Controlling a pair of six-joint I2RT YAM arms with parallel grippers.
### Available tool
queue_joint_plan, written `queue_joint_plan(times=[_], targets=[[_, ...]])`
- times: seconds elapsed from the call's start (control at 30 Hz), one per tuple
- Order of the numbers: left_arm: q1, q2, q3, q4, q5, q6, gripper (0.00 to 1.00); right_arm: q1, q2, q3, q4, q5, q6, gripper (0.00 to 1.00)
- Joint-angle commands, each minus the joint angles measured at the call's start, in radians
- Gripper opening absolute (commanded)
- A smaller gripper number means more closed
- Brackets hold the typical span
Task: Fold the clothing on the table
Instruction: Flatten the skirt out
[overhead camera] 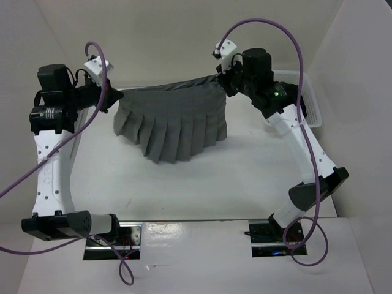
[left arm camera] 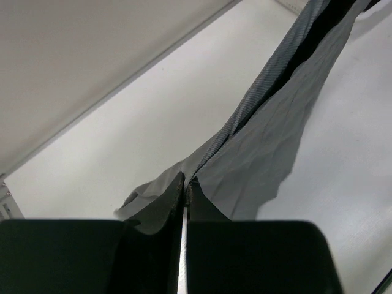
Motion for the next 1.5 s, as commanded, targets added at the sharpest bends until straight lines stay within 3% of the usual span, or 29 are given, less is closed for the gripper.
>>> queue_joint_plan(times=[0.0, 0.3, 0.67, 0.9, 1.17, 1.47], targets=[[0.033, -0.066, 0.065, -0.044, 0.041, 0.001, 0.01, -0.038, -0.080, 0.102, -0.026, -0.020, 0.012, 0.00], [0.093, -0.232, -0.011, -0.067, 0.113, 0.019, 0.01, -0.144, -0.217, 0.148, -0.085, -0.195, 0.030, 0.00], [0.154, -0.459, -0.103, -0.109, 0.195, 0.029, 0.04, -0.235, -0.473, -0.045, -0.158, -0.493, -0.001, 0.00], [0.191, -0.473, -0.166, -0.092, 0.268, 0.007, 0.09, -0.244, -0.479, -0.192, -0.146, -0.516, -0.010, 0.00], [0.182, -0.312, -0.322, -0.003, 0.187, 0.019, 0.12, -0.235, -0.346, -0.327, -0.074, -0.421, -0.001, 0.00], [0.009, 0.026, -0.407, 0.211, -0.018, 0.012, 0.09, -0.172, -0.058, -0.349, 0.131, -0.218, -0.001, 0.00]])
